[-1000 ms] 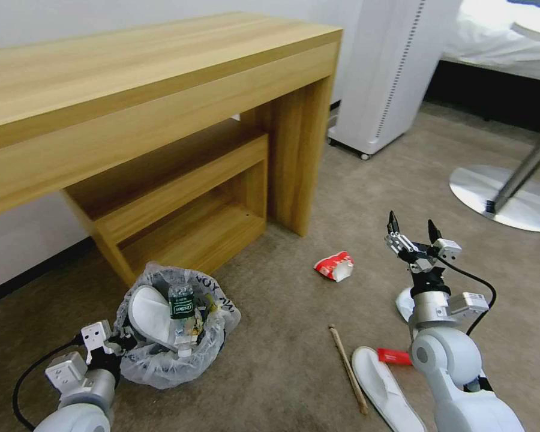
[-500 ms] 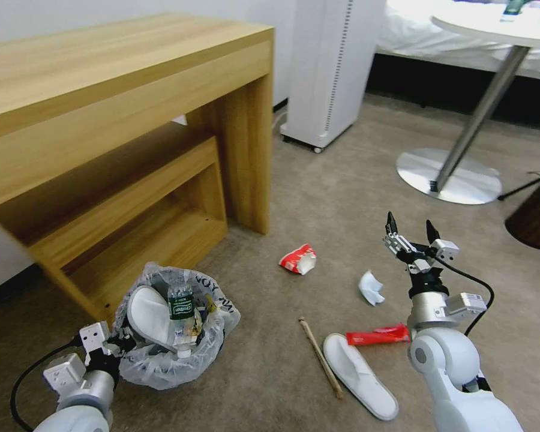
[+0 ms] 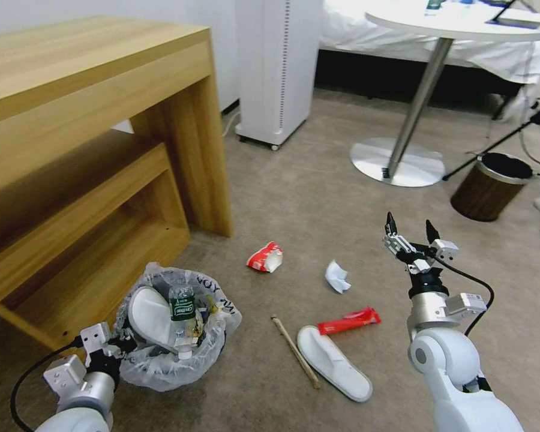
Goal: Pick up the trash bin and place the garbage on the floor into it.
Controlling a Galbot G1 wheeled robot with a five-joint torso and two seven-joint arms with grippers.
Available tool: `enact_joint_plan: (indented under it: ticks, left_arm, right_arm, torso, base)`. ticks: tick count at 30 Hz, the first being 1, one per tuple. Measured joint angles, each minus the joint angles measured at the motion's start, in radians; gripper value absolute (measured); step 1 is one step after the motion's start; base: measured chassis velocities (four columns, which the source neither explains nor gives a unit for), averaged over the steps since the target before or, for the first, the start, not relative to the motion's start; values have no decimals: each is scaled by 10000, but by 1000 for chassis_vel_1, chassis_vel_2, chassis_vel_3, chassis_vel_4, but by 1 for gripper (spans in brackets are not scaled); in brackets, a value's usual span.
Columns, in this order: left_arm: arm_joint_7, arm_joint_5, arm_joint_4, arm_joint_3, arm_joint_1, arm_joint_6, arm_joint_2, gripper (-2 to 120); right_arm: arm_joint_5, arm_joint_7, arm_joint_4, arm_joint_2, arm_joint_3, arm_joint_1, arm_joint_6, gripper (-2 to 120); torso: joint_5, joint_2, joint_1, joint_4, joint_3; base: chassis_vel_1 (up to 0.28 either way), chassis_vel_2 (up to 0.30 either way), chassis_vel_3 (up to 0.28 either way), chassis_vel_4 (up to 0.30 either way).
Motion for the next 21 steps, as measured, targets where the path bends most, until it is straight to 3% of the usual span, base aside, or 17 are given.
enact_joint_plan:
  ticks: [7, 16, 18, 21]
  left_arm:
    - [123, -363, -239, -13, 107, 630, 240, 1]
    - [183, -406, -296, -20, 323, 764, 425, 1]
    - [192, -386, -295, -13, 325, 765, 426, 1]
    - [199, -364, -281, 14, 294, 754, 414, 1]
  right_arm:
    - [-15, 3, -4, -28, -48, -44, 5, 100]
    - [106, 73, 0, -178, -137, -118, -135, 100]
    - [338, 159, 110, -283, -189, -209, -419, 100]
    - [848, 584, 312, -518, -259, -330, -1557, 100]
  torso:
    - [0, 0, 0, -1, 0]
    - [2, 0, 0, 2, 0]
    - [-1, 0, 0, 1, 0]
    - [1, 0, 0, 0, 0]
  base:
    - [-41, -38, -53, -36]
    - [0, 0, 0, 0]
    - [0, 0, 0, 0]
    - [0, 0, 0, 0]
